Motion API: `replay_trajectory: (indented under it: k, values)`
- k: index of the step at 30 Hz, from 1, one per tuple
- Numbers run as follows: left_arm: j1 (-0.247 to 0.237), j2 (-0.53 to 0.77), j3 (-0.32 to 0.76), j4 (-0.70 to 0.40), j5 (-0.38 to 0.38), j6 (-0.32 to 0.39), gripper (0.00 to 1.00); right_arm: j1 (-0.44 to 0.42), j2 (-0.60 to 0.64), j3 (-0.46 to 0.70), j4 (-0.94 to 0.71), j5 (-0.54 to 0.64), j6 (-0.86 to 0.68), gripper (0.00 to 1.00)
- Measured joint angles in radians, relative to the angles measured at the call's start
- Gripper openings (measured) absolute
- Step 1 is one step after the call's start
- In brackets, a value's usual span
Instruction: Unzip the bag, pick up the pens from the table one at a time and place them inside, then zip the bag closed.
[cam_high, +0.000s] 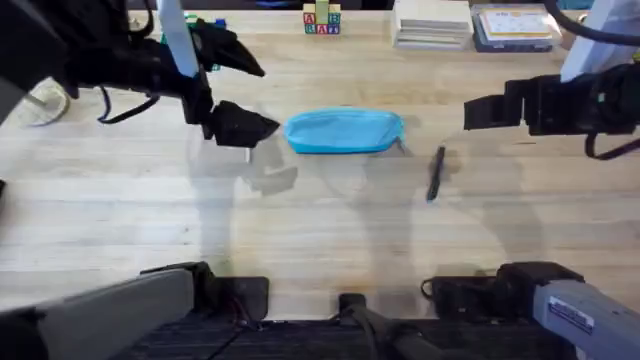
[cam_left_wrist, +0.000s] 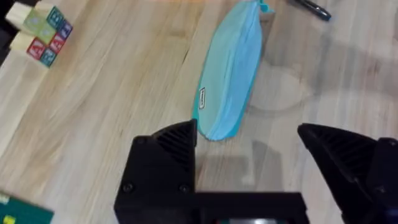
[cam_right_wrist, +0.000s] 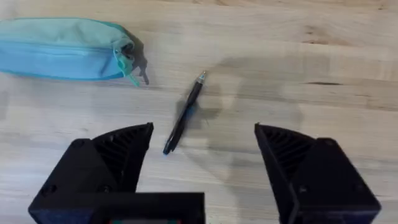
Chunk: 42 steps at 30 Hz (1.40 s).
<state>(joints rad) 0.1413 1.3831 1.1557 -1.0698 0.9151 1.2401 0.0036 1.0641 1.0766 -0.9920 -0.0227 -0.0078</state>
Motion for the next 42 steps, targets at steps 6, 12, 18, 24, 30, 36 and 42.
replay_trajectory:
  k: [6,12,18,24,30,36,42]
  values:
    - [0.000,0.101,0.000,0.004,0.093,0.123,0.990,0.000,0.000,0.000,0.000,0.000,0.000,0.997]
    - [0.000,0.215,0.000,0.065,0.180,0.195,0.991,0.000,0.000,0.000,0.000,0.000,0.000,0.996]
    - [0.000,0.325,0.000,0.166,0.265,0.216,0.993,0.000,0.000,0.000,0.000,0.000,0.000,0.995]
    - [0.000,0.399,0.001,0.196,0.304,0.220,0.993,0.000,0.000,0.000,0.000,0.000,0.000,0.996]
    - [0.000,0.462,0.002,0.200,0.317,0.220,0.993,0.000,0.000,0.000,0.000,0.000,0.000,0.996]
    - [0.000,0.481,0.002,0.198,0.290,0.220,0.993,0.000,0.000,0.000,0.000,0.000,0.000,0.997]
    - [-0.004,0.481,0.003,0.187,0.244,0.220,0.993,0.000,0.000,0.000,0.000,0.000,0.000,0.996]
